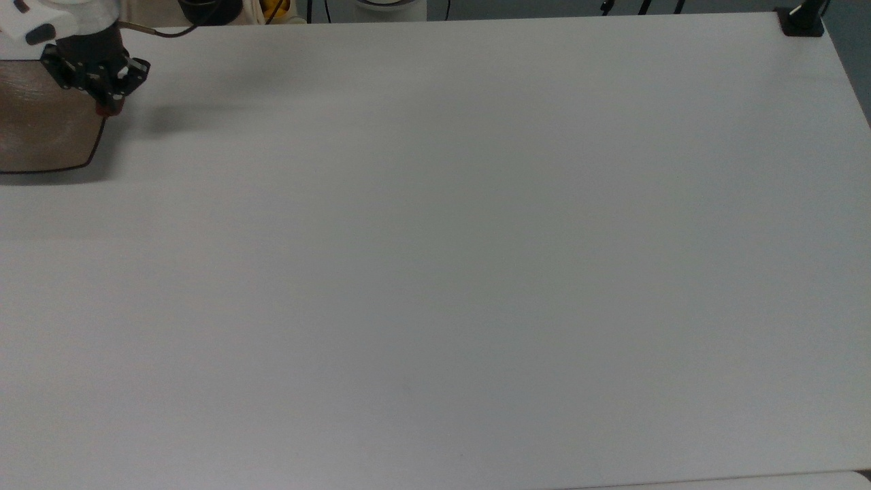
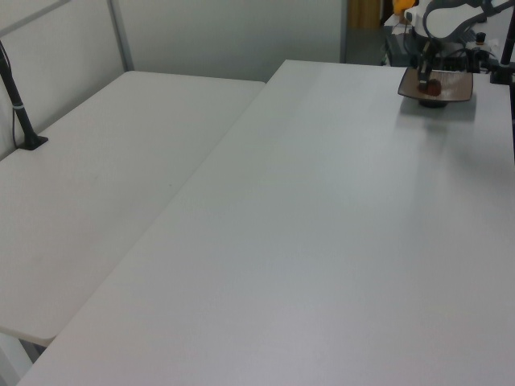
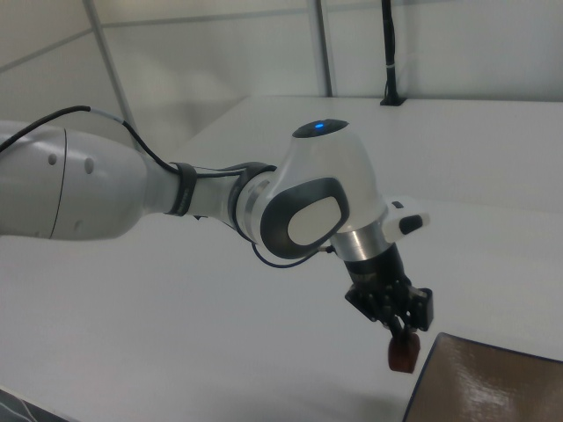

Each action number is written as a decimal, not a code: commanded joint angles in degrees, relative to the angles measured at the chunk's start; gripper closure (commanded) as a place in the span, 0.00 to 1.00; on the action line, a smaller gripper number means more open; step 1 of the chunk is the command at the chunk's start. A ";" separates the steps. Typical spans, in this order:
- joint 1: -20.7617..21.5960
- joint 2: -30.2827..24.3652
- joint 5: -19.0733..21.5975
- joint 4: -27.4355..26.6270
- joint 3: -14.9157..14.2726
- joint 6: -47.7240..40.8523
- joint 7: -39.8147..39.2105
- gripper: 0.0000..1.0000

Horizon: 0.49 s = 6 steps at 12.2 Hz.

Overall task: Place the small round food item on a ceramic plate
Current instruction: 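Lift the red food item and carry it over the brown plate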

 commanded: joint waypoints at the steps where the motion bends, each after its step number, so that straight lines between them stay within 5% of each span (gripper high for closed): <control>1: 0.28 1.96 1.23 2.83 -4.32 0.60 -9.46 1.00; 6: -1.73 11.20 1.14 7.76 -5.83 7.20 -10.80 1.00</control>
